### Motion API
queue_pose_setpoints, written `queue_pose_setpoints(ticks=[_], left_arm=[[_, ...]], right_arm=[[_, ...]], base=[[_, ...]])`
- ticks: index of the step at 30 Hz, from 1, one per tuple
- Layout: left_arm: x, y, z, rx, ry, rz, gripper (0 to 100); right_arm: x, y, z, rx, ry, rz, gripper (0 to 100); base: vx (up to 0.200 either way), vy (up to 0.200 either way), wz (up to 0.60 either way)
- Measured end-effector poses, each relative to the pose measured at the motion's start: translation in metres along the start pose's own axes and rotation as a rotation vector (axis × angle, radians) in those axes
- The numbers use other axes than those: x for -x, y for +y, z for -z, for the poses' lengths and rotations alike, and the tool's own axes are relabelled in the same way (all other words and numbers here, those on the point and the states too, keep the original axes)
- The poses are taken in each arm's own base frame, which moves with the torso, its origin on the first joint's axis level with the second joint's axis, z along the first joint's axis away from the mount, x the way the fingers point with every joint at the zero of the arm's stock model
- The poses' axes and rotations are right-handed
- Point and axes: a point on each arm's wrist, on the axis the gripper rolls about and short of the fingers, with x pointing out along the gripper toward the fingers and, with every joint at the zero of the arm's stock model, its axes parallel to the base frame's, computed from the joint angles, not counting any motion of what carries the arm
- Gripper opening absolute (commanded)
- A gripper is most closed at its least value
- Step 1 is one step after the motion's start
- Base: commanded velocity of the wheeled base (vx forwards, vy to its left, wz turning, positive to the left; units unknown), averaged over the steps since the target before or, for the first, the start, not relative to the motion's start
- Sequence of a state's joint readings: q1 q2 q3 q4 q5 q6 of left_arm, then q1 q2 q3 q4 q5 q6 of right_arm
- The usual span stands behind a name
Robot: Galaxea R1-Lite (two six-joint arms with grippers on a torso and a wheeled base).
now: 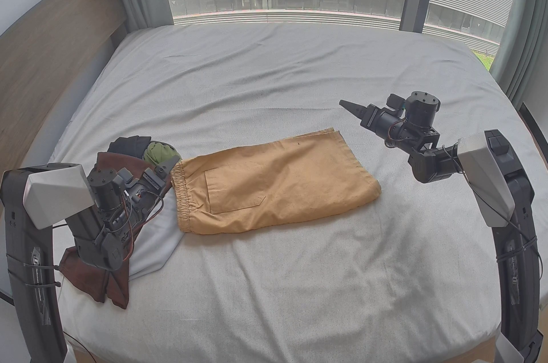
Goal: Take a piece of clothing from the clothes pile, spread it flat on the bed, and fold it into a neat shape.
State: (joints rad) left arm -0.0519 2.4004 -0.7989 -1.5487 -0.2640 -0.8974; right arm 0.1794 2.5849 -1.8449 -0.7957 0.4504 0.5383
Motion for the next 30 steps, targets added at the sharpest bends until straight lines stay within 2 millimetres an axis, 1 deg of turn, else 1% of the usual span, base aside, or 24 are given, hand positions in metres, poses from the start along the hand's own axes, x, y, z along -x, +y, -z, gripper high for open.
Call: queue_pose_setpoints(ticks=[3, 7, 13, 17, 21, 22, 27, 30], left_arm=[[0.001, 0.0, -0.003, -0.009, -0.026, -0.017, 100], [0.003, -0.003, -0.005, -0.013, -0.038, -0.019, 100], [0.011, -0.015, -0.008, -0.021, -0.03, -0.002, 100], [0.017, -0.024, -0.01, -0.047, -0.012, 0.021, 100], [0.025, -0.031, -0.011, -0.098, 0.016, 0.047, 100], [0.027, -0.033, -0.011, -0.114, 0.024, 0.054, 100], [0.035, -0.039, -0.01, -0.166, 0.054, 0.076, 100], [0.04, -0.041, -0.008, -0.196, 0.077, 0.085, 100]], right_arm=[[-0.003, -0.001, -0.002, -0.016, -0.037, 0.0, 100], [-0.001, -0.001, 0.0, -0.031, -0.03, 0.007, 100], [0.018, 0.007, 0.007, -0.072, 0.032, 0.041, 100], [0.037, 0.016, 0.012, -0.084, 0.051, 0.028, 100], [0.06, 0.024, 0.023, -0.073, 0.039, -0.014, 100], [0.069, 0.027, 0.027, -0.068, 0.033, -0.028, 100], [0.099, 0.029, 0.045, -0.076, 0.054, -0.037, 100], [0.112, 0.029, 0.049, -0.074, 0.052, -0.043, 100]], base=[[0.0, 0.0, 0.0], [0.0, 0.0, 0.0], [0.0, 0.0, 0.0], [0.0, 0.0, 0.0], [0.0, 0.0, 0.0], [0.0, 0.0, 0.0], [0.0, 0.0, 0.0], [0.0, 0.0, 0.0]])
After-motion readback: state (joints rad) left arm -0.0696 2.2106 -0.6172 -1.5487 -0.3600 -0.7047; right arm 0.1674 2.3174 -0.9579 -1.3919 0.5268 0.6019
